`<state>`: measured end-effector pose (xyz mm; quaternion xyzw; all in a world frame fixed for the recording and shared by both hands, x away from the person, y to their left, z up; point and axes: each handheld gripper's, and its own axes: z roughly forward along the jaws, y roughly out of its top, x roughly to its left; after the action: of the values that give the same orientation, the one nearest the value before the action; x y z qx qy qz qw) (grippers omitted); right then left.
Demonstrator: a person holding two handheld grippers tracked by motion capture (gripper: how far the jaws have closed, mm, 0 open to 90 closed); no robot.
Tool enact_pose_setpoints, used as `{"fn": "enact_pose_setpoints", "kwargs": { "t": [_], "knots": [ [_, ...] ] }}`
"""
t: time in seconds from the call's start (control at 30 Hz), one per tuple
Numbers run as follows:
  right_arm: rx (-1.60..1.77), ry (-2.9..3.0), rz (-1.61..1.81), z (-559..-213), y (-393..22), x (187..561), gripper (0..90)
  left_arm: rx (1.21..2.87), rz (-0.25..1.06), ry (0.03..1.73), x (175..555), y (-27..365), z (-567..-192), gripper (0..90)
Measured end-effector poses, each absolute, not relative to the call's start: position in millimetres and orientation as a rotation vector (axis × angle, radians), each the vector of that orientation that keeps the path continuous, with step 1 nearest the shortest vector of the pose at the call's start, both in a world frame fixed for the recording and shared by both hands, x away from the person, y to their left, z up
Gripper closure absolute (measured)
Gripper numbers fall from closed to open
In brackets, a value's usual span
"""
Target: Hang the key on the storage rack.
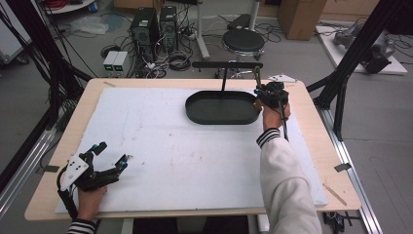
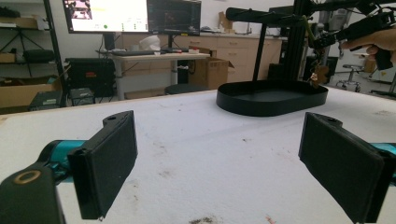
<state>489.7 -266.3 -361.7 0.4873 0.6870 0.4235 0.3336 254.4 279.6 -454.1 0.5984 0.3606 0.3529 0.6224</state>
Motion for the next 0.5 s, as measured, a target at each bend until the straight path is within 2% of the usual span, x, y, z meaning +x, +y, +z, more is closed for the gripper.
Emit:
{"fn": "enact_pose_setpoints", "kwargs": {
  "t": [0.5],
  "knots": [
    [1.304,1.795,1.125,-367.2,-264.4,501.2,73.3,1.374,0.81,0.829,254.4,279.6,-454.1,12.0]
  ]
}}
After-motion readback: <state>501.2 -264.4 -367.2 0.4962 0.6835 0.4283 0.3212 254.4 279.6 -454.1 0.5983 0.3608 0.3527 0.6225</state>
